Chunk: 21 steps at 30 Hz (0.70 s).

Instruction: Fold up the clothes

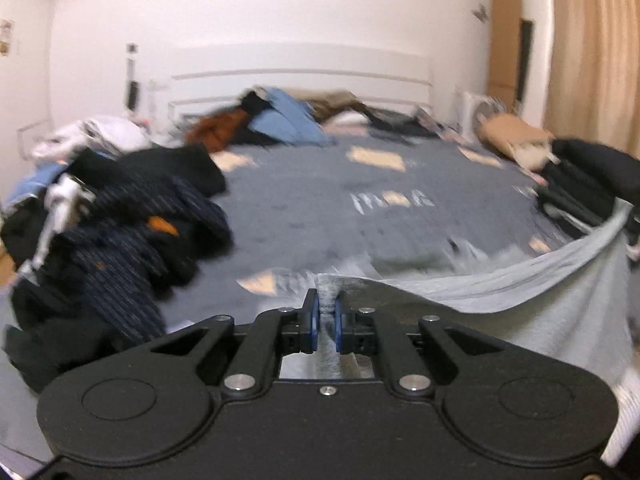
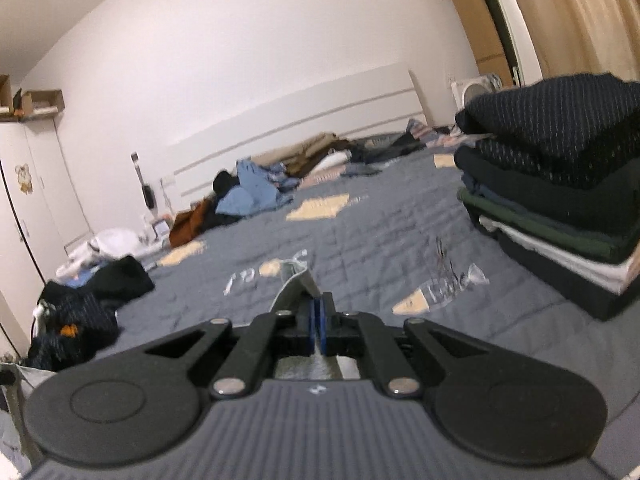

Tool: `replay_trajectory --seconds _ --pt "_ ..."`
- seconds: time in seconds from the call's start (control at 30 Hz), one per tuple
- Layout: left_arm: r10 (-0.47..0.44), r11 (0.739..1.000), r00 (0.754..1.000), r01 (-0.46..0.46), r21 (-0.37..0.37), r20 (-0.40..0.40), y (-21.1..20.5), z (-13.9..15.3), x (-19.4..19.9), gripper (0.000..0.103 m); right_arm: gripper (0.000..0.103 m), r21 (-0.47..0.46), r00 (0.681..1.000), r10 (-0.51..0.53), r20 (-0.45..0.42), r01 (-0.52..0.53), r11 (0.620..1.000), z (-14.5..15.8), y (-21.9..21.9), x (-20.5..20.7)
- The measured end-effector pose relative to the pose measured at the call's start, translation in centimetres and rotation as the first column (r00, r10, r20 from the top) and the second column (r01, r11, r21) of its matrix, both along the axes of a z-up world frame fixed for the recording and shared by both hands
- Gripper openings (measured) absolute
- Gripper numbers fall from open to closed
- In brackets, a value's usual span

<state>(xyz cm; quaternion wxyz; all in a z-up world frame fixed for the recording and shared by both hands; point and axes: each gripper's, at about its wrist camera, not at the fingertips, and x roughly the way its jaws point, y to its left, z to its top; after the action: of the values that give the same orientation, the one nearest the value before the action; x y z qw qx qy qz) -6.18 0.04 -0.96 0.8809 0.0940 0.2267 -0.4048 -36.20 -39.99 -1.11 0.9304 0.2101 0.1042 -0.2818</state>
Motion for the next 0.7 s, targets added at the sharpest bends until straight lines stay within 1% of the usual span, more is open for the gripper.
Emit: replay_trajectory --seconds 0.07,0.13,0.2,0.33,0.43,0.53,0.6,0.7 --pt "0.035 0.999 0.999 -0.035 0.000 0.017 -0.4 0.7 1.1 0.008 0.002 0.009 1.000 -0.004 0.018 0.004 1.000 0.6 -0.7 0.6" --pt "0.038 0.999 0.999 -0.039 0.021 0.032 -1.3 1.2 2.4 0.008 0.002 0.012 1.000 -0.005 0.029 0.005 1.000 1.0 -1.3 1.4" --pt "0.044 0.998 0.998 -0.046 0.044 0.041 -2.3 1.4 3.7 0.008 0.002 -0.020 1.000 0.003 0.006 -0.003 1.000 1.5 -1.8 2.9" --pt "0.075 0.994 0.996 -0.078 0.082 0.040 -4.9 1.0 6.6 0.008 0.002 -0.046 0.999 0.021 -0.047 -0.023 0.999 1.8 -3.6 6.4" --pt "0.093 0.990 0.995 -0.095 0.105 0.030 -6.6 0.3 8.4 0.008 0.002 -0.040 0.995 0.025 -0.097 -0.029 0.999 0.9 -5.5 9.4" --pt "0.107 0.984 0.994 -0.111 0.136 0.033 -8.0 -0.8 10.3 0.007 0.002 -0.021 0.990 0.022 -0.141 -0.025 0.999 -0.7 -6.9 12.0" --pt "0.131 0.978 0.990 -0.138 0.159 0.052 -8.8 -1.4 11.3 0.006 0.002 -0.016 0.985 0.019 -0.173 -0.023 1.000 -1.7 -7.6 13.6" --pt "0.152 0.974 0.988 -0.155 0.165 0.031 -9.3 -2.2 13.0 0.002 0.002 0.003 0.978 0.019 -0.207 -0.019 1.000 -3.2 -8.9 15.4"
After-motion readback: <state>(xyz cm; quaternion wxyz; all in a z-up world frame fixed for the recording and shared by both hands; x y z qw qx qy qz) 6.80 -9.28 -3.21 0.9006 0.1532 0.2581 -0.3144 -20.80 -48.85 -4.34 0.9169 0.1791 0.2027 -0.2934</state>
